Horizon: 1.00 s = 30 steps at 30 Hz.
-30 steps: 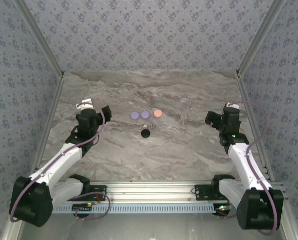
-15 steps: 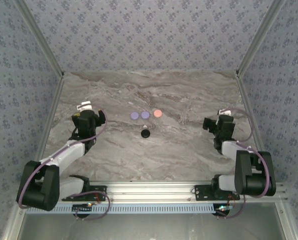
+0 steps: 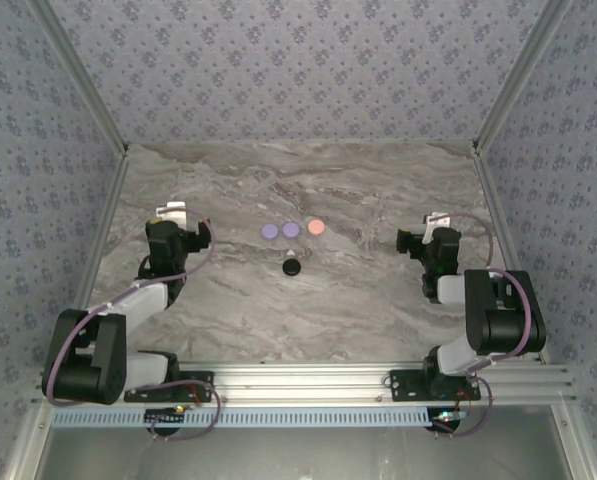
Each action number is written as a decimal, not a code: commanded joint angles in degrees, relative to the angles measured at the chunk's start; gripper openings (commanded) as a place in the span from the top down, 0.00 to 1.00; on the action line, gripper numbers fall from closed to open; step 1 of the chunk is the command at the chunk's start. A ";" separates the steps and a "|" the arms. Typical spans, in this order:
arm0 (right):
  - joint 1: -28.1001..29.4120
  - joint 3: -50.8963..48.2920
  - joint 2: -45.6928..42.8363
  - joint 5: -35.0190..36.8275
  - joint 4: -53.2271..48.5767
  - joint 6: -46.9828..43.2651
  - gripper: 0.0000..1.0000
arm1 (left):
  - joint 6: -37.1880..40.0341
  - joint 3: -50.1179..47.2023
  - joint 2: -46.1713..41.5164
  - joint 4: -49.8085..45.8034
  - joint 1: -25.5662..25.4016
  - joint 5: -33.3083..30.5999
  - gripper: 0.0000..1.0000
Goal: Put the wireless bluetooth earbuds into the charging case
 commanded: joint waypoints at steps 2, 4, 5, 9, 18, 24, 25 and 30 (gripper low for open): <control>-0.20 0.59 0.22 -0.61 2.14 -0.93 0.00 | 1.87 1.71 -0.81 -2.90 0.30 2.46 0.01; 0.05 0.75 0.16 -0.22 1.91 -1.19 0.00 | 1.97 0.49 0.01 -2.19 0.28 0.45 0.01; 0.16 0.76 0.22 -0.05 1.87 -1.30 0.00 | 1.91 -0.38 0.85 -1.08 0.41 0.11 0.01; 0.15 0.71 0.18 -0.08 1.87 -1.30 0.00 | 3.01 -4.02 3.15 6.98 0.55 1.72 0.01; 0.28 0.76 0.19 0.00 1.87 -1.35 0.00 | 1.60 -7.76 15.49 27.61 5.95 5.21 0.01; 0.72 0.77 0.15 0.64 1.86 -1.69 0.00 | -1.37 -1.85 15.49 16.05 9.71 10.26 0.01; 0.86 0.69 0.19 0.75 1.96 -1.74 0.00 | -1.29 -1.54 15.21 14.89 9.74 10.26 0.01; 0.60 0.82 0.23 0.31 1.64 -1.66 0.00 | -1.29 -1.64 15.32 15.29 9.78 10.20 0.01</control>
